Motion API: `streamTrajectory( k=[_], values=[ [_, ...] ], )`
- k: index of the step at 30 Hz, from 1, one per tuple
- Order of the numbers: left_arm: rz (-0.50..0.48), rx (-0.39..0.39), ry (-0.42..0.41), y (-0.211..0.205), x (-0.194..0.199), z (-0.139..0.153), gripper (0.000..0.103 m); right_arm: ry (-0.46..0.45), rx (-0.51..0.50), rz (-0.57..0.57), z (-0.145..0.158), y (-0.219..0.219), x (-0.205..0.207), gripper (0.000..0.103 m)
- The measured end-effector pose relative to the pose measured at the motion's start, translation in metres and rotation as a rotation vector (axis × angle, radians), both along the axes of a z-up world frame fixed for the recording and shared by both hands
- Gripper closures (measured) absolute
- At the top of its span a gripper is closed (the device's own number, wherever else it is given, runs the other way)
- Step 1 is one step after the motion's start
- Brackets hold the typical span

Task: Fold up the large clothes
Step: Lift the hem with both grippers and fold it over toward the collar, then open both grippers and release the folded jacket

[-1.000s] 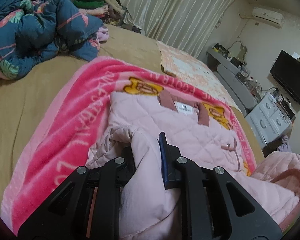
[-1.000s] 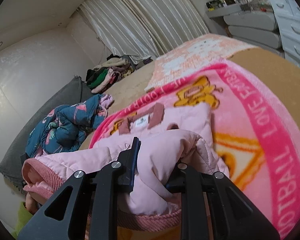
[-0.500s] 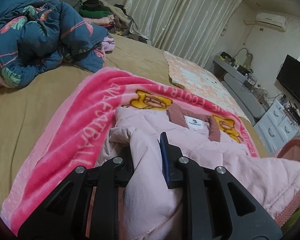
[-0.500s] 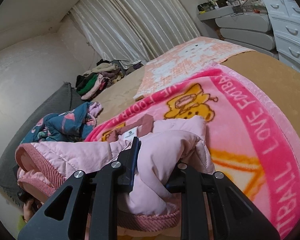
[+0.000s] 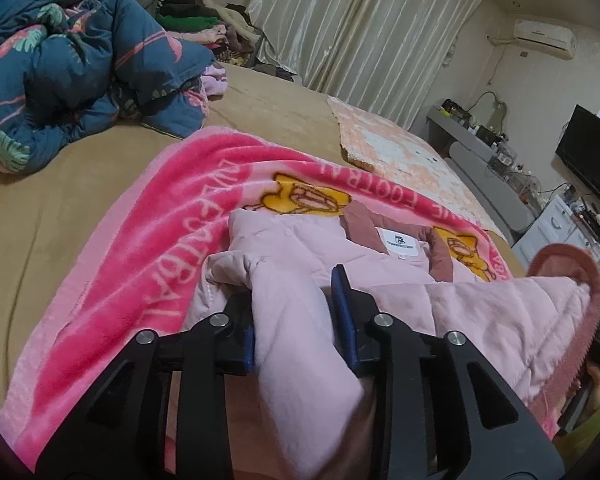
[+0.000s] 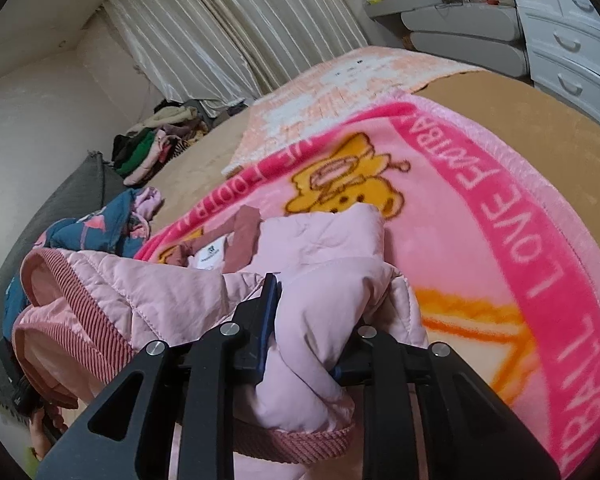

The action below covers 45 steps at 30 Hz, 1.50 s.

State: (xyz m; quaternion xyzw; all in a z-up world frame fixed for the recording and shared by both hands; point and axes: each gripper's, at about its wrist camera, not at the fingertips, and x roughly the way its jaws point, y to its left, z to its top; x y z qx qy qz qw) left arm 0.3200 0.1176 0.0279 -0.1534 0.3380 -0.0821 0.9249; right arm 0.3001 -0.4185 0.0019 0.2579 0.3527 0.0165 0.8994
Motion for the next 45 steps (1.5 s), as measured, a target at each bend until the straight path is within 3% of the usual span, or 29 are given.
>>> streamTrajectory(
  k=[13,19,22,23,24,26,33,41,43,45],
  values=[
    [-0.033,-0.085,-0.017,0.009,-0.004,0.008,0.067,0.068,0.032,-0.028,-0.012,0.000,0.014,0.077],
    [-0.032,-0.115,-0.013,0.012,-0.011,0.011,0.064,0.051,0.095,-0.021,-0.004,-0.003,0.003,0.068],
    [-0.046,-0.152,-0.017,0.015,-0.016,0.013,0.050,0.025,0.156,0.000,0.001,-0.006,-0.005,0.053],
    [-0.051,-0.160,-0.017,0.015,-0.017,0.014,0.043,0.015,0.181,0.011,0.003,-0.007,-0.008,0.043],
    [-0.057,-0.166,-0.021,0.014,-0.019,0.016,0.042,0.008,0.196,0.017,0.004,-0.007,-0.009,0.024],
    [-0.066,-0.158,-0.034,0.011,-0.024,0.022,0.038,-0.002,0.177,0.002,0.012,-0.004,-0.016,0.007],
    [-0.081,-0.188,-0.073,0.012,-0.039,0.033,0.029,-0.011,0.121,0.037,0.022,0.006,-0.027,0.005],
    [-0.039,-0.122,-0.160,0.018,-0.060,0.055,0.024,-0.024,0.096,0.030,0.032,0.011,-0.048,0.005],
    [-0.031,-0.104,-0.171,0.018,-0.064,0.058,0.013,-0.041,0.076,0.029,0.039,0.013,-0.055,0.004],
    [-0.024,-0.078,-0.187,0.017,-0.069,0.062,0.010,-0.066,0.049,0.028,0.048,0.016,-0.064,0.004]
  ],
)
